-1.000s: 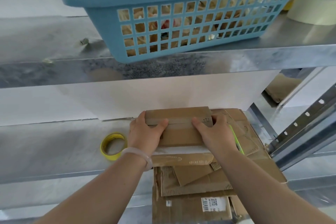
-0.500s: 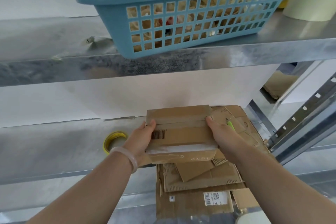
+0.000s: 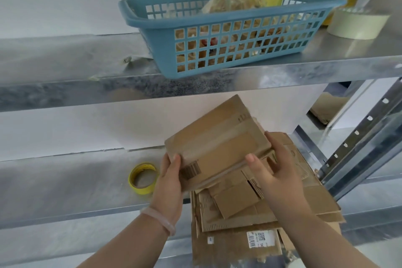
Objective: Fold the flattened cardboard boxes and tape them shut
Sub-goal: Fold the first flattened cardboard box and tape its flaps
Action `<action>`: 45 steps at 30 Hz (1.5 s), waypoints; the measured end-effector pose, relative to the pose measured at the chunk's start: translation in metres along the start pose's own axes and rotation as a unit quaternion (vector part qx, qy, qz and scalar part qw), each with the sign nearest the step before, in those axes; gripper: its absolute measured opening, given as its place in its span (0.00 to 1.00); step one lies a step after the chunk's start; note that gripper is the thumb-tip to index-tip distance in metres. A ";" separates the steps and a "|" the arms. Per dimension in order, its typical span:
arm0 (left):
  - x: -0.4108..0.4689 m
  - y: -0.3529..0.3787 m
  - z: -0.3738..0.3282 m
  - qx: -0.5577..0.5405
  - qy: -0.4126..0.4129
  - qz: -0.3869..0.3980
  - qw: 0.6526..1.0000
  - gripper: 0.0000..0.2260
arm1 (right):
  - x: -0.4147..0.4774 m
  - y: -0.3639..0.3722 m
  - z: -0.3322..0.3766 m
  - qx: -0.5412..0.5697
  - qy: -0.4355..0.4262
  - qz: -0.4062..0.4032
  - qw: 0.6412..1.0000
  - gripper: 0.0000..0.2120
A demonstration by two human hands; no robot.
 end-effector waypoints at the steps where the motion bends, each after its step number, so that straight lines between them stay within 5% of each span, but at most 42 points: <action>1: -0.003 -0.001 0.003 0.008 -0.002 0.004 1.000 0.12 | 0.003 -0.002 0.004 -0.013 -0.018 -0.005 1.000 0.38; 7: -0.010 -0.021 0.000 0.138 0.039 0.027 0.989 0.24 | 0.014 -0.011 0.025 -0.098 -0.156 -0.011 0.983 0.30; 14: -0.016 -0.036 0.010 0.256 0.083 0.060 0.961 0.21 | 0.019 -0.008 0.046 -0.140 -0.332 0.049 0.931 0.28; 21: -0.019 -0.073 0.019 0.320 0.086 0.052 0.942 0.24 | 0.018 0.025 0.032 -0.192 -0.344 0.109 0.912 0.30; 26: -0.015 -0.102 0.024 0.402 0.062 0.054 0.912 0.23 | 0.013 0.052 0.018 -0.214 -0.275 0.150 0.925 0.36; 30: 0.000 -0.122 0.019 0.542 0.112 0.057 0.831 0.25 | 0.009 0.067 0.020 -0.246 -0.355 0.154 0.888 0.32; 35: 0.027 -0.153 0.013 0.754 0.161 0.039 0.635 0.22 | 0.008 0.094 0.014 -0.239 -0.394 0.178 0.869 0.30; 39: 0.033 -0.175 -0.002 0.808 0.208 0.032 0.550 0.17 | 0.009 0.120 0.005 -0.264 -0.420 0.202 0.845 0.31; 41: 0.038 -0.192 -0.012 0.819 0.193 0.004 0.540 0.14 | 0.009 0.136 0.001 -0.271 -0.426 0.209 0.838 0.32; 45: 0.047 -0.240 -0.028 0.806 0.124 -0.058 0.576 0.07 | 0.005 0.171 -0.006 -0.268 -0.428 0.223 0.834 0.31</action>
Point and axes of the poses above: each hand's wrist, its own x-axis towards the middle knuckle, its own y-axis out of the palm, z = x × y, the point moved 3 cm from there along x, towards the middle knuckle, and after that the axes turned 2 degrees about -y, right-handed, at the moved point
